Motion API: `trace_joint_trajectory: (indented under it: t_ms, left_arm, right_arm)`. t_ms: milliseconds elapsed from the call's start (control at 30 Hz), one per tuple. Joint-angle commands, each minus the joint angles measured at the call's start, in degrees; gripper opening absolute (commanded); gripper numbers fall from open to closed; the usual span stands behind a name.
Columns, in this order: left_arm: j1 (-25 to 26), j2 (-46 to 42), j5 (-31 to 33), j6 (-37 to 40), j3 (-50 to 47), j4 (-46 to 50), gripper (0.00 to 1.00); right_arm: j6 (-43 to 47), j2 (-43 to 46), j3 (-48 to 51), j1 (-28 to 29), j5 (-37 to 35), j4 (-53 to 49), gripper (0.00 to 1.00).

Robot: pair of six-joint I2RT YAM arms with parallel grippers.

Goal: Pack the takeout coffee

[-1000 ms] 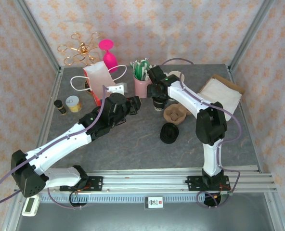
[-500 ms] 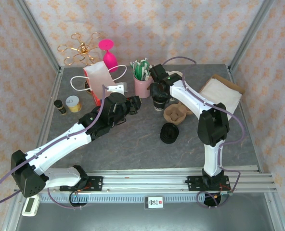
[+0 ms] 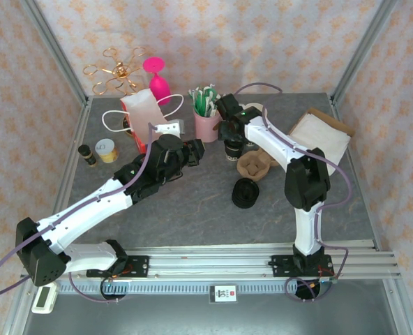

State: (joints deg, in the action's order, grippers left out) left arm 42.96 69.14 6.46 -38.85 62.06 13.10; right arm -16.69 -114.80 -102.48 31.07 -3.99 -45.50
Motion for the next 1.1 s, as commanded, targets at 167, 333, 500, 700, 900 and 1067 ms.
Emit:
trace_joint_trajectory:
  t_ms: [167,333,500,700,900,1067]
  left_arm:
    - [-0.6,-0.3,0.0,2.2,3.9,2.1,0.37]
    - [-0.6,-0.9,-0.4,2.0,4.0,3.0,0.37]
    - [-0.1,-0.7,-3.2,2.1,3.9,3.2,0.37]
    - [1.7,1.0,-6.3,7.1,3.7,2.3,0.37]
    - [1.9,0.8,-7.6,11.8,2.9,1.2,0.39]
    - [1.8,-1.1,-5.2,13.8,2.0,1.2,0.40]
  right_arm:
    - [-0.5,1.5,-7.4,-0.1,2.1,-3.6,0.80]
    - [-1.5,7.1,-4.4,-0.6,3.2,-3.0,0.82]
    - [-7.2,15.3,2.6,-3.0,-1.0,-6.1,0.82]
    - [-16.5,25.9,18.5,-6.8,-7.7,-6.5,0.76]
    - [-24.0,25.0,22.4,-7.2,-9.6,-7.1,0.71]
    - [-30.0,19.5,21.3,-7.1,-6.8,-7.2,0.66]
